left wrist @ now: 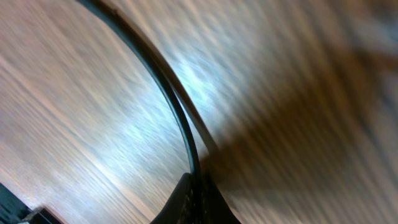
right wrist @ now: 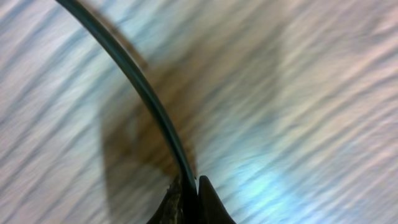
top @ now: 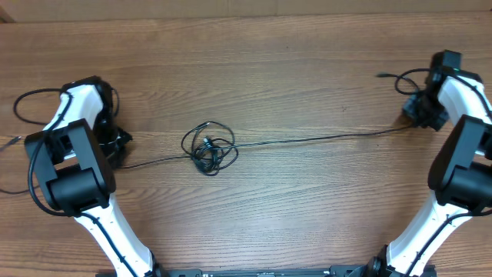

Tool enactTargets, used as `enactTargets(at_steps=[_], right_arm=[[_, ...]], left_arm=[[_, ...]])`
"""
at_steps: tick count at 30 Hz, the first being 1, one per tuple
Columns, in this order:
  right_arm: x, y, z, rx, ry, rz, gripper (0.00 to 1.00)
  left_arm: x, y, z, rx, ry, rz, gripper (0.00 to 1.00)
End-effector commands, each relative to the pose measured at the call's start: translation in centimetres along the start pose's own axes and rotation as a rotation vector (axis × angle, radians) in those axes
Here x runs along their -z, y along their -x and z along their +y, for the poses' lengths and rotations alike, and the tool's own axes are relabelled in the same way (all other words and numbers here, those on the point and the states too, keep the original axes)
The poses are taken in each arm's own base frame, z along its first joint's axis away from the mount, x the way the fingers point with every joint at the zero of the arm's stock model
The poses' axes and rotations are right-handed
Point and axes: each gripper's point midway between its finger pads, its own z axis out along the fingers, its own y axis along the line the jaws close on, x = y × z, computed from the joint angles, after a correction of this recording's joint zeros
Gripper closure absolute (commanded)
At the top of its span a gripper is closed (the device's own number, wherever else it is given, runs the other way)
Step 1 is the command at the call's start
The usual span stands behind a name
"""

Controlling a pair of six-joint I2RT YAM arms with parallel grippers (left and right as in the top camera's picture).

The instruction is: Untangle cables

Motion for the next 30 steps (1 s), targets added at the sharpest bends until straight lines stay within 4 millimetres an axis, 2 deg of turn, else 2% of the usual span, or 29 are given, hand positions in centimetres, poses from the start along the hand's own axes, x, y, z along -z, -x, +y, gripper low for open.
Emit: enactTargets(at_steps=[1,4,6,7,10,12,13,16,17,18,20,21,23,26,30], right_arm=[[-0.5,0.3,-0.6,-0.028,-0.032,-0.011,0.96],[-0.5,-0.2,0.9,-0.025,0.042,0.019,0.96],[-0.3,-0.9,2.7,-0.018,0.132,0.052,0.96],[-0.1,-1.2,3.6,-0.012,0.176,0.067,0.93],[0.7,-2.5,6.7,0.014,0.306,0.119,0.6],[1.3,-3.5,8.5,0.049,0.354,0.14,0.48],[1.4,-3.9,9.1,0.064,0.361,0.144,0.44],[2.0,-5.3,11.3,0.125,0.369,0.146,0.38],[2.4,-6.3,12.8,0.166,0.375,0.148,0.38],[2.7,-6.8,13.4,0.185,0.376,0.152,0.38],[3.4,-8.4,14.8,0.233,0.374,0.17,0.37],[3.8,-9.0,15.2,0.252,0.37,0.18,0.35],[5.0,-10.1,16.3,0.293,0.367,0.193,0.23],[7.4,-10.6,17.4,0.331,0.366,0.2,0.19],[10.5,-9.3,17.0,0.324,0.301,0.162,0.07]], left_arm=[[-1.8,0.3,1.0,0.025,0.041,0.011,0.96],[-1.8,-0.3,-0.2,0.014,-0.017,0.046,0.96],[-1.6,-0.9,-1.2,-0.013,-0.053,0.065,0.96],[-1.6,-1.2,-1.6,-0.03,-0.067,0.073,0.96],[-1.4,-1.9,-2.9,-0.097,-0.102,0.078,0.96],[-1.1,-2.4,-3.7,-0.123,-0.114,0.077,0.95],[-1.0,-2.7,-4.1,-0.134,-0.116,0.077,0.89],[-0.7,-3.7,-5.3,-0.203,-0.127,0.072,0.43],[-0.3,-4.6,-6.5,-0.293,-0.167,0.08,0.39],[0.1,-4.9,-7.2,-0.343,-0.193,0.083,0.4],[1.3,-5.4,-7.6,-0.392,-0.201,0.086,0.41],[1.8,-5.5,-7.6,-0.398,-0.197,0.088,0.41],[3.5,-5.7,-7.4,-0.408,-0.19,0.093,0.4],[6.2,-6.0,-6.9,-0.421,-0.19,0.086,0.39],[8.7,-6.6,-6.4,-0.423,-0.221,0.102,0.34]])
